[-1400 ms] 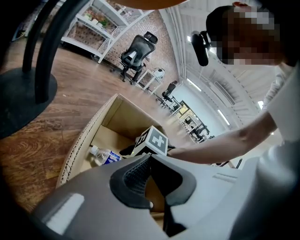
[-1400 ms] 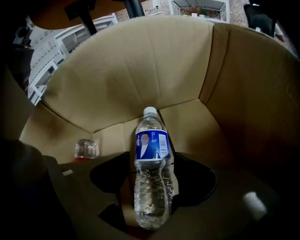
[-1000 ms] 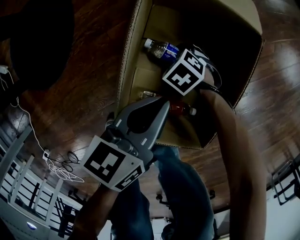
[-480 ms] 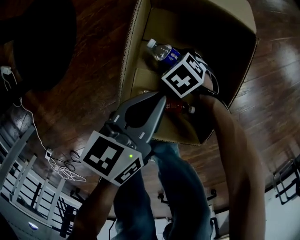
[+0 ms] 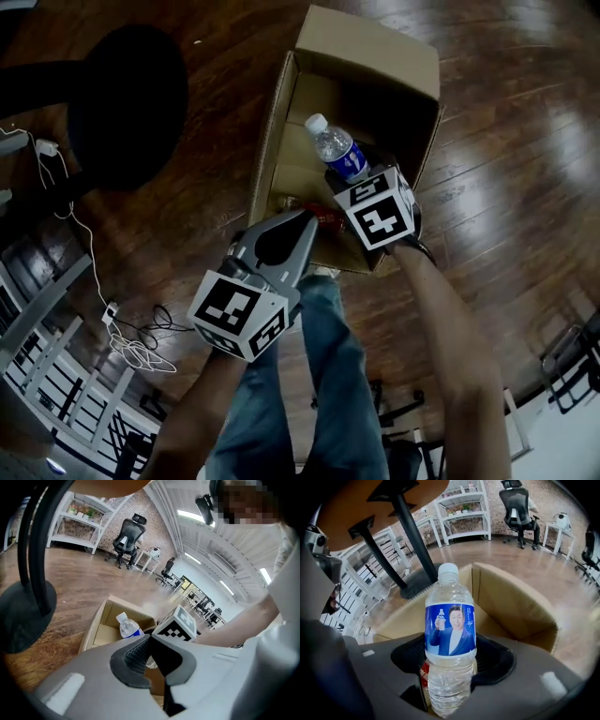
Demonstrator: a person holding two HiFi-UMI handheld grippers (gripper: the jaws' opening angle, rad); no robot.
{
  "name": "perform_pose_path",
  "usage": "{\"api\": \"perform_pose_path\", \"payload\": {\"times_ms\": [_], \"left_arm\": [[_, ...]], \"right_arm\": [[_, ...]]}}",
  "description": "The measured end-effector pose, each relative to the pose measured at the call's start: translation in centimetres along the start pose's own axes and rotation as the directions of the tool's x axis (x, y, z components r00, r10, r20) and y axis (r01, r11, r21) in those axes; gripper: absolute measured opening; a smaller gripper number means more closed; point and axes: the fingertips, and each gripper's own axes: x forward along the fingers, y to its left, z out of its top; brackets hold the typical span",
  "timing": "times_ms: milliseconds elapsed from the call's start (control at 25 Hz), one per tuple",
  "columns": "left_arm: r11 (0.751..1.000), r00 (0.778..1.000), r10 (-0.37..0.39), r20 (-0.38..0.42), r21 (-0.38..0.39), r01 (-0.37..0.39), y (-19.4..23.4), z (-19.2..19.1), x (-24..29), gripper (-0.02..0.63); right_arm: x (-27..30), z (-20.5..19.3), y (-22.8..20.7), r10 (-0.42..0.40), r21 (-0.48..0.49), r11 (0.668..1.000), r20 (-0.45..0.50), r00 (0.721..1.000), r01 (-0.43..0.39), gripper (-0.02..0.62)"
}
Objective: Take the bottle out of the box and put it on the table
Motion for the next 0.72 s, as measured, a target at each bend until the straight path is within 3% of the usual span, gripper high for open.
{"api": "perform_pose_path", "payload": {"times_ms": [280, 440, 720], "left_arm": [[0.999, 0.997, 0.029, 0.077, 0.038, -0.032, -5.2, 8.2, -4.2, -0.002], [0.998, 0.995, 0.046, 0.088, 0.039, -0.05, -7.9, 11.1, -8.4, -0.002], [0.995, 0.986, 0.06, 0.156, 0.064, -0.071, -12.6, 17.1, -14.3, -0.002]], "right_arm": [[-11.8, 5.8, 2.1, -0.016, 0.022, 1.0, 0.114, 0.993, 0.014, 0.281], [-18.7, 8.2, 4.6, -0.029, 0.092, 0.996, 0.168, 0.985, 0.014, 0.282], [-30.3, 14.2, 7.4, -0.064, 0.124, 0.992, 0.311, 0.948, 0.026, 0.285]]}}
